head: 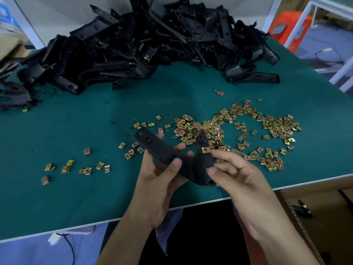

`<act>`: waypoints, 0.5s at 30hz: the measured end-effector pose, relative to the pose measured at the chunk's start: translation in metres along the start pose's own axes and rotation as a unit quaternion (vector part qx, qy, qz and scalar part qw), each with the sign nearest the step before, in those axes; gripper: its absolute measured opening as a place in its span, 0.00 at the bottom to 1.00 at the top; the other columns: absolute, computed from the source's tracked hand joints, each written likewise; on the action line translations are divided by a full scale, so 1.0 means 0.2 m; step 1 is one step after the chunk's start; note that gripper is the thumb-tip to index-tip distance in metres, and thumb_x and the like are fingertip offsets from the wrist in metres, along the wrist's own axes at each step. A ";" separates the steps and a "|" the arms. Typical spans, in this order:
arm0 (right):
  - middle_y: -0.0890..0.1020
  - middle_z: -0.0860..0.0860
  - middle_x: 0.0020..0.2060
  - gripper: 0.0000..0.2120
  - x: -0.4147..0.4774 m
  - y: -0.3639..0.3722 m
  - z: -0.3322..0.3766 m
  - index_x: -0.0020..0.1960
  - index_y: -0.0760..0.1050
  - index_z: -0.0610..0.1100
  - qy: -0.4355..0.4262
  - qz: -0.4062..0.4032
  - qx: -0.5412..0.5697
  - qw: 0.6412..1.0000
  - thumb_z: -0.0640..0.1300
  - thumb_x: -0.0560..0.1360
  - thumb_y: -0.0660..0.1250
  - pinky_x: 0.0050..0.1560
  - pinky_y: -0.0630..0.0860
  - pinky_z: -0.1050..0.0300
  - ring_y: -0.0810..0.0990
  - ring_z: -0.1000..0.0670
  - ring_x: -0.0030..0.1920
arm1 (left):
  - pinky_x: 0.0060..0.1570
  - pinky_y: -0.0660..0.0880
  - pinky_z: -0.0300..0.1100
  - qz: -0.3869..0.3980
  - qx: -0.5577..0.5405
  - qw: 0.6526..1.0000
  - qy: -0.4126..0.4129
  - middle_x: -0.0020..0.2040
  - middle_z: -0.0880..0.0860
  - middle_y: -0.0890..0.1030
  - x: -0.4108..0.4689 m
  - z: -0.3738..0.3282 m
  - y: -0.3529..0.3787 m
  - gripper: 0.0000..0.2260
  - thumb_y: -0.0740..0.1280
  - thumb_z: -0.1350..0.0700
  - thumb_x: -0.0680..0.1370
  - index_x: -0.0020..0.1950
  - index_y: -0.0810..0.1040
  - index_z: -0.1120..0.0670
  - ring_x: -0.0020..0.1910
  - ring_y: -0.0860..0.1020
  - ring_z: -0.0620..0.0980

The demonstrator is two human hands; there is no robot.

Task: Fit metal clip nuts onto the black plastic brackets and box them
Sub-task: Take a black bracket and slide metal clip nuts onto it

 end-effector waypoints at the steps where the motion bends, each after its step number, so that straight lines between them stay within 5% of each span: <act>1: 0.87 0.48 0.45 0.15 -0.01 -0.03 0.01 0.54 0.84 0.51 -0.019 -0.015 -0.010 1.000 0.34 0.73 0.73 0.46 0.77 0.68 0.85 0.54 0.48 | 0.52 0.82 0.53 0.011 0.015 1.000 0.008 0.64 0.58 0.82 0.00 0.01 0.04 0.30 0.68 0.65 0.75 0.73 0.70 0.43 0.62 0.82 0.59; 6: 0.85 0.54 0.42 0.21 -0.10 -0.23 0.08 0.55 0.84 0.52 -0.114 -0.105 -0.049 0.987 0.48 0.63 0.78 0.47 0.76 0.68 0.80 0.57 0.43 | 0.52 0.81 0.46 0.084 0.083 0.993 0.030 0.62 0.55 0.83 0.04 0.08 0.28 0.30 0.67 0.67 0.79 0.75 0.68 0.42 0.62 0.82 0.55; 11: 0.86 0.53 0.46 0.19 -0.25 -0.49 0.12 0.56 0.84 0.51 -0.164 -0.236 -0.081 0.954 0.45 0.65 0.78 0.46 0.78 0.66 0.81 0.55 0.42 | 0.59 0.80 0.56 0.158 0.141 0.977 0.017 0.60 0.52 0.83 0.07 0.24 0.58 0.28 0.68 0.64 0.79 0.72 0.71 0.38 0.64 0.80 0.53; 15: 0.85 0.53 0.41 0.17 -0.42 -0.71 0.12 0.55 0.85 0.51 -0.161 -0.354 -0.092 0.917 0.40 0.67 0.79 0.48 0.80 0.62 0.82 0.56 0.40 | 0.59 0.80 0.48 0.202 0.192 0.960 -0.009 0.60 0.46 0.84 0.04 0.45 0.82 0.26 0.71 0.61 0.77 0.65 0.73 0.32 0.62 0.81 0.46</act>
Point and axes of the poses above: each hand's wrist, its own x-axis towards the middle knuckle, its own y-axis out of the palm, z = x × y, the point moved 1 cm from there along x, towards the middle knuckle
